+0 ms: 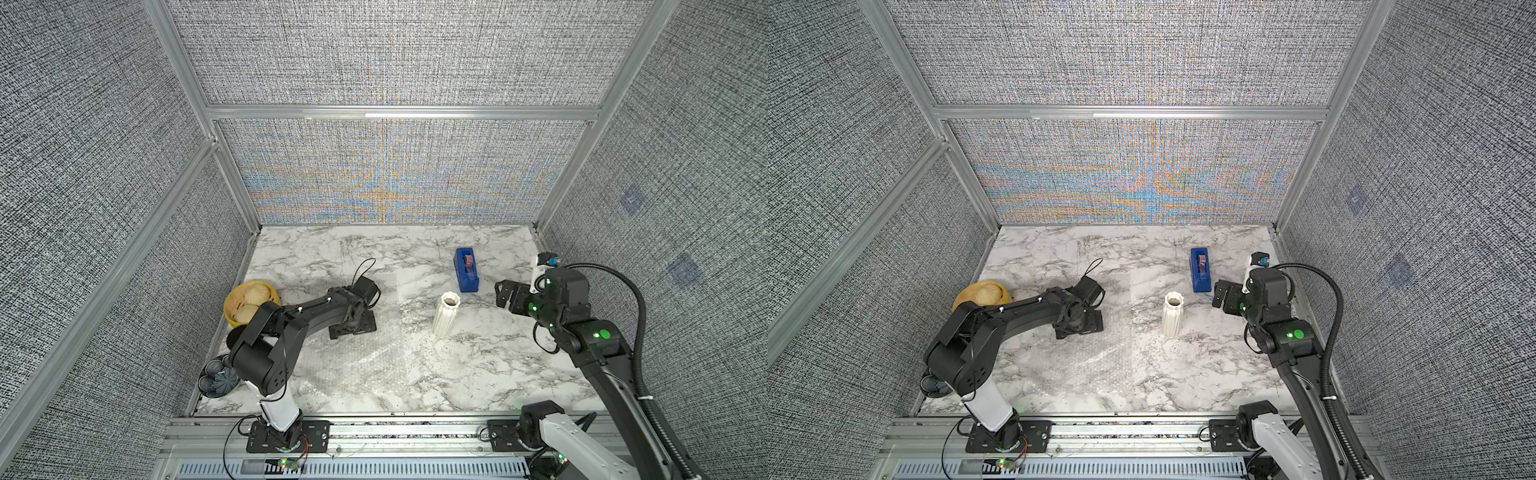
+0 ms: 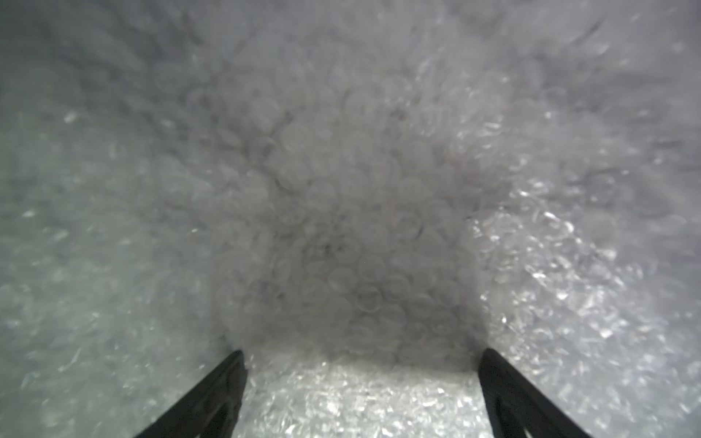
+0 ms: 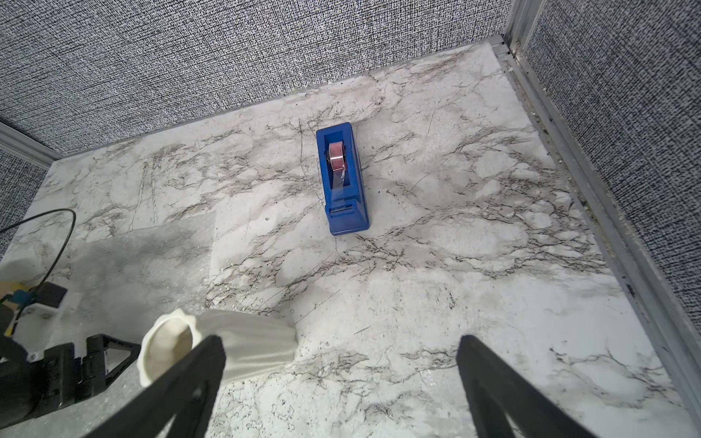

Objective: Wrap vases in bubble wrap
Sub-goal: Move the bubble wrap to the center of the board.

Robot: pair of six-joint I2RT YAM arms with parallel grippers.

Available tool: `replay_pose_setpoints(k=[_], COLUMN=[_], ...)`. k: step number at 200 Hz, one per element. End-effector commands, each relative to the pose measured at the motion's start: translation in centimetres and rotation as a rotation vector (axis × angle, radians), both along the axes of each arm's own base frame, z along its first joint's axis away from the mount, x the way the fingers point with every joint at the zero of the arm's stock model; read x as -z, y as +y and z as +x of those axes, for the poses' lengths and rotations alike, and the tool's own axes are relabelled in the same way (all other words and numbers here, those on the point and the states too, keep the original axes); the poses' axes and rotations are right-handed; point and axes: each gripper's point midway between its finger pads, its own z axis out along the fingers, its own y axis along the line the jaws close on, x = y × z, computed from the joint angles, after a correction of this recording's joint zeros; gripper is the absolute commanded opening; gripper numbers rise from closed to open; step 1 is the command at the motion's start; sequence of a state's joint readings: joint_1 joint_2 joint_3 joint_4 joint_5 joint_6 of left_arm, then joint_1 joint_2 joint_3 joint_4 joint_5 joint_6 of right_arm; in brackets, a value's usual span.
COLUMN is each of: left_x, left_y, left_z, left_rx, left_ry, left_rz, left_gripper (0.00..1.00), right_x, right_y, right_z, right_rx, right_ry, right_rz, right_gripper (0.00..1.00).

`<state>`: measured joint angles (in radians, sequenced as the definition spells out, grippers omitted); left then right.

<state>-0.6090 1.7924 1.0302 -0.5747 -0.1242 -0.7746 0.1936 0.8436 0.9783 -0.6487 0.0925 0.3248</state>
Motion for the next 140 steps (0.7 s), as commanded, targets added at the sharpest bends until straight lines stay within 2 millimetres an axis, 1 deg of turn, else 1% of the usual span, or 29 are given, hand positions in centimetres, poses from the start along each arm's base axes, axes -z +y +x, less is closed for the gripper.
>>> replay_pose_setpoints(k=[1, 22, 31, 33, 36, 55, 86, 109, 131, 136, 138, 140], left_x=[2.1, 2.0, 1.2, 1.6, 1.7, 0.2, -2.0, -3.4, -5.8, -5.7, -6.7, -7.0], left_y=[-2.2, -4.8, -5.8, -6.0, -6.3, -8.5, -11.4, -11.8, -10.6, -10.2, -10.1, -10.0], left_z=[0.5, 2.7, 3.8, 3.9, 4.1, 6.1, 7.5, 7.9, 7.8, 7.7, 7.7, 7.7], left_rx=[0.032, 0.03, 0.028, 0.03, 0.036, 0.054, 0.082, 0.073, 0.049, 0.043, 0.041, 0.041], left_ry=[0.054, 0.036, 0.013, 0.02, 0.018, -0.022, -0.068, -0.091, -0.126, -0.125, -0.142, -0.147], left_rz=[-0.053, -0.105, -0.126, -0.122, -0.124, -0.15, -0.204, -0.209, -0.179, -0.16, -0.167, -0.164], left_gripper=[0.94, 0.93, 0.93, 0.93, 0.93, 0.93, 0.93, 0.93, 0.93, 0.93, 0.93, 0.93], right_x=[0.0, 0.1, 0.2, 0.2, 0.2, 0.6, 1.2, 1.5, 1.7, 1.8, 1.7, 1.8], right_y=[-0.4, -0.5, -0.5, -0.5, -0.5, -0.4, -0.5, -0.4, -0.4, -0.4, -0.4, -0.4], right_z=[-0.4, -0.4, -0.4, -0.4, -0.3, -0.2, -0.2, -0.2, -0.2, -0.2, -0.2, -0.2], right_rx=[0.006, 0.009, 0.009, 0.009, 0.007, 0.012, 0.015, 0.013, 0.011, 0.011, 0.011, 0.012], right_ry=[0.005, 0.005, 0.005, 0.006, 0.006, 0.014, 0.026, 0.033, 0.041, 0.044, 0.042, 0.043], right_rz=[-0.025, -0.033, -0.032, -0.032, -0.031, -0.027, -0.025, -0.027, -0.027, -0.027, -0.027, -0.027], right_gripper=[0.99, 0.99, 0.99, 0.99, 0.99, 0.99, 0.99, 0.99, 0.99, 0.99, 0.99, 0.99])
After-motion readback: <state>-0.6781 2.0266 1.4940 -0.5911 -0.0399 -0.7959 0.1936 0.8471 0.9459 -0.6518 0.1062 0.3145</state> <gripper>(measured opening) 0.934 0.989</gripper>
